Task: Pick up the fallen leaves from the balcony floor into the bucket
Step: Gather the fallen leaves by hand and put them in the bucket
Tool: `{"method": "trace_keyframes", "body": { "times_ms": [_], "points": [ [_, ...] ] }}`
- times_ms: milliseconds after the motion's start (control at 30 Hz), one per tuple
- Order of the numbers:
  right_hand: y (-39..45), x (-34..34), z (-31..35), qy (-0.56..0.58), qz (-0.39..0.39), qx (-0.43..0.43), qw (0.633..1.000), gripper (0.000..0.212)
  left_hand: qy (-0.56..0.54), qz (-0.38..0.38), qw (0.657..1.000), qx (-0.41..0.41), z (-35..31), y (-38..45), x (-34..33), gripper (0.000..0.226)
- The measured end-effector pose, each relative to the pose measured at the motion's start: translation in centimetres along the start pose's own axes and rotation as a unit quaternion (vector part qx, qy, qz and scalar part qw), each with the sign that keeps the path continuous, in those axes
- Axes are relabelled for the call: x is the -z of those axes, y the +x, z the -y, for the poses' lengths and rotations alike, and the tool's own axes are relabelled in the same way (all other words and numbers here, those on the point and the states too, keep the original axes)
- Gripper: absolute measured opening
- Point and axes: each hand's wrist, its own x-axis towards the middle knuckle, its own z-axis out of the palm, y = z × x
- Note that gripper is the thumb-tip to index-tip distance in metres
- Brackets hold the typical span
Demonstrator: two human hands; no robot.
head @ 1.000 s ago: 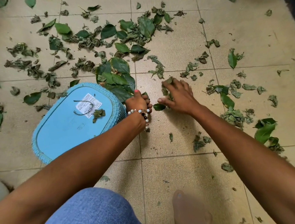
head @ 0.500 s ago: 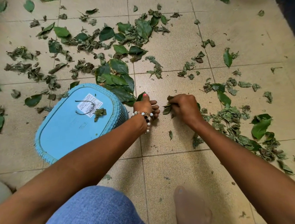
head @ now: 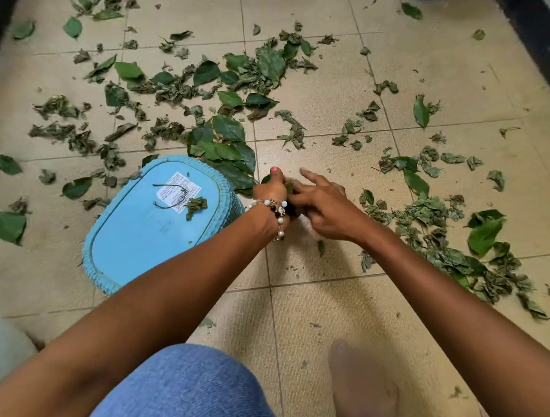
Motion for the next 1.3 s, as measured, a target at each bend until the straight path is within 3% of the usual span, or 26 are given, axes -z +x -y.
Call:
{"method": "trace_keyframes", "body": {
  "times_ms": [67, 100, 167, 200, 267, 333, 467, 600, 700, 833, 933, 1000, 1133, 1200, 1300],
  "points": [
    [-0.2, 1.0, 0.3, 0.099, -0.06, -0.005, 0.993, 0.034, -0.029, 0.012, 0.999, -0.007, -0.9, -0.2, -0.1, 0.039],
    [-0.3, 1.5, 0.7, 0.206, -0.125, -0.014, 0.97, 0.029, -0.027, 0.028, 0.999, -0.007, -1.6, -0.6, -0.1, 0.038],
    [-0.2, 2.5, 1.7, 0.408, -0.245, -0.038, 0.879, 0.022, -0.022, 0.066, 0.997, -0.017, -3.7, -1.4, 0.0, 0.04],
    [0.0, 2.7, 2.1, 0.437, -0.284, -0.045, 0.852, 0.02, -0.039, 0.085, 0.995, -0.025, -5.2, -1.7, 0.2, 0.04],
    [1.0, 2.5, 3.4, 0.392, -0.298, -0.056, 0.869, 0.015, -0.085, 0.103, 0.989, -0.056, -8.6, -2.3, 1.4, 0.041],
    [2.1, 1.6, 5.8, 0.331, -0.255, -0.037, 0.908, 0.013, -0.096, 0.106, 0.986, -0.082, -11.5, -2.5, 3.4, 0.044],
    [3.9, -1.4, 10.4, 0.138, -0.154, 0.143, 0.968, 0.028, -0.085, 0.08, 0.991, -0.065, -14.6, -1.9, 8.2, 0.048],
    [5.5, -3.6, 12.0, -0.035, -0.168, 0.257, 0.951, 0.026, -0.093, 0.062, 0.992, -0.054, -15.3, -1.7, 10.8, 0.046],
    [5.8, -4.4, 12.0, -0.072, -0.217, 0.304, 0.925, 0.013, -0.099, 0.065, 0.991, -0.061, -15.2, -1.7, 11.1, 0.046],
    [5.4, -2.7, 11.2, 0.017, -0.284, 0.235, 0.929, 0.012, -0.12, 0.078, 0.987, -0.067, -14.7, -1.7, 10.4, 0.043],
    [4.6, -0.9, 9.5, 0.208, -0.304, 0.048, 0.929, 0.017, -0.106, 0.094, 0.987, -0.076, -13.9, -1.9, 8.7, 0.043],
    [4.1, 0.1, 7.8, 0.311, -0.321, -0.04, 0.894, 0.017, -0.077, 0.097, 0.99, -0.07, -12.8, -2.1, 6.9, 0.043],
    [3.3, 1.7, 5.6, 0.418, -0.369, -0.082, 0.826, 0.015, 0.043, 0.111, 0.993, -0.003, -9.4, -2.4, 3.6, 0.046],
    [2.9, 2.0, 5.0, 0.392, -0.374, -0.075, 0.837, 0.015, 0.112, 0.126, 0.985, 0.042, -7.4, -2.1, 2.3, 0.05],
    [2.1, 1.8, 3.9, 0.3, -0.302, -0.05, 0.903, 0.019, 0.092, 0.148, 0.979, 0.101, -5.1, -1.4, 1.0, 0.046]
  ]
}}
